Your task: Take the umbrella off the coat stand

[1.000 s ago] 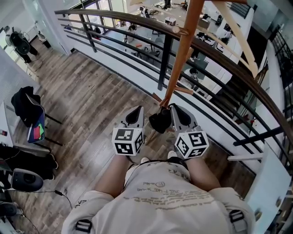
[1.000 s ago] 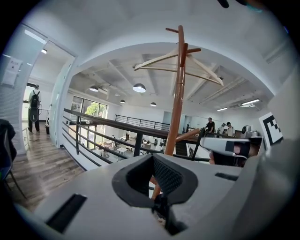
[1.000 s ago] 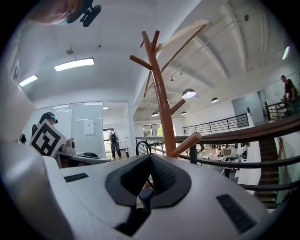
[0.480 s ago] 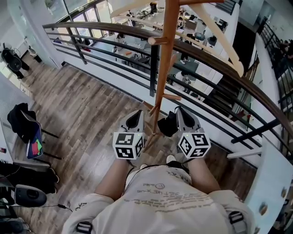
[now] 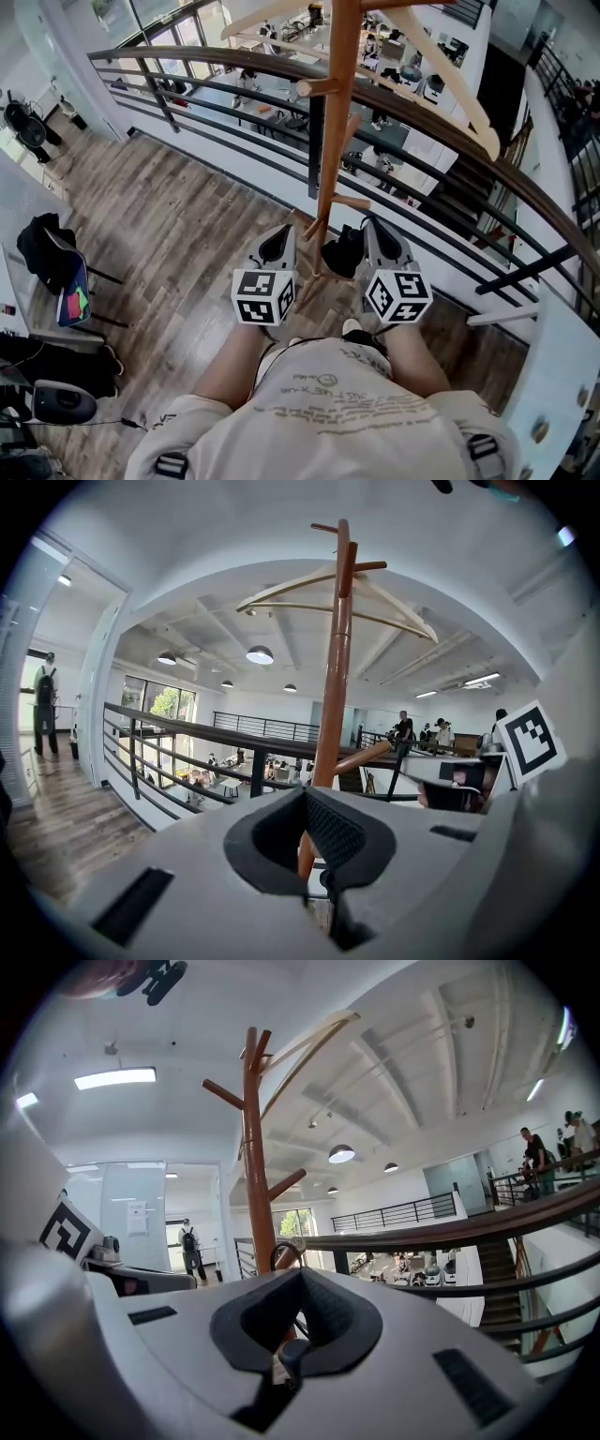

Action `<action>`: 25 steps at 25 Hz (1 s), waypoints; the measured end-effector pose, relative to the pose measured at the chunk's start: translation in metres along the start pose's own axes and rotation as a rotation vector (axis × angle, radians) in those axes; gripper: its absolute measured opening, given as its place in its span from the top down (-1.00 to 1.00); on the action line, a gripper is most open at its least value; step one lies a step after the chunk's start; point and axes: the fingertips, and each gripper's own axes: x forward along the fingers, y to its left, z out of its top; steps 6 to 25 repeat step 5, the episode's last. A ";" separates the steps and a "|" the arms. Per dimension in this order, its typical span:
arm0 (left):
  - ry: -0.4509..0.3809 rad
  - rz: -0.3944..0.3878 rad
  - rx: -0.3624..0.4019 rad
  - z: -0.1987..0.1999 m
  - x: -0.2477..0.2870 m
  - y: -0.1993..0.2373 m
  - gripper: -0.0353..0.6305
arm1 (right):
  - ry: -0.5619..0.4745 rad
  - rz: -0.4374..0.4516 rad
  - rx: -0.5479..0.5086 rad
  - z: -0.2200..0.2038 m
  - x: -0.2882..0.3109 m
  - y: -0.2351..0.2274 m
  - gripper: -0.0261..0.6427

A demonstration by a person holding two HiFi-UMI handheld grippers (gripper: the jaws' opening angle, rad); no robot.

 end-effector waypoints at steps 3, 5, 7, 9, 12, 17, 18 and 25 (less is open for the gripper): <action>0.003 0.001 0.002 0.000 0.001 0.001 0.88 | -0.002 0.004 0.000 0.000 0.001 0.002 0.91; 0.005 0.002 0.003 -0.001 0.002 0.000 0.88 | 0.000 0.006 0.001 0.000 0.001 0.002 0.91; 0.005 0.002 0.003 -0.001 0.002 0.000 0.88 | 0.000 0.006 0.001 0.000 0.001 0.002 0.91; 0.005 0.002 0.003 -0.001 0.002 0.000 0.88 | 0.000 0.006 0.001 0.000 0.001 0.002 0.91; 0.005 0.002 0.003 -0.001 0.002 0.000 0.88 | 0.000 0.006 0.001 0.000 0.001 0.002 0.91; 0.005 0.002 0.003 -0.001 0.002 0.000 0.88 | 0.000 0.006 0.001 0.000 0.001 0.002 0.91; 0.005 0.002 0.003 -0.001 0.002 0.000 0.88 | 0.000 0.006 0.001 0.000 0.001 0.002 0.91; 0.005 0.002 0.003 -0.001 0.002 0.000 0.88 | 0.000 0.006 0.001 0.000 0.001 0.002 0.91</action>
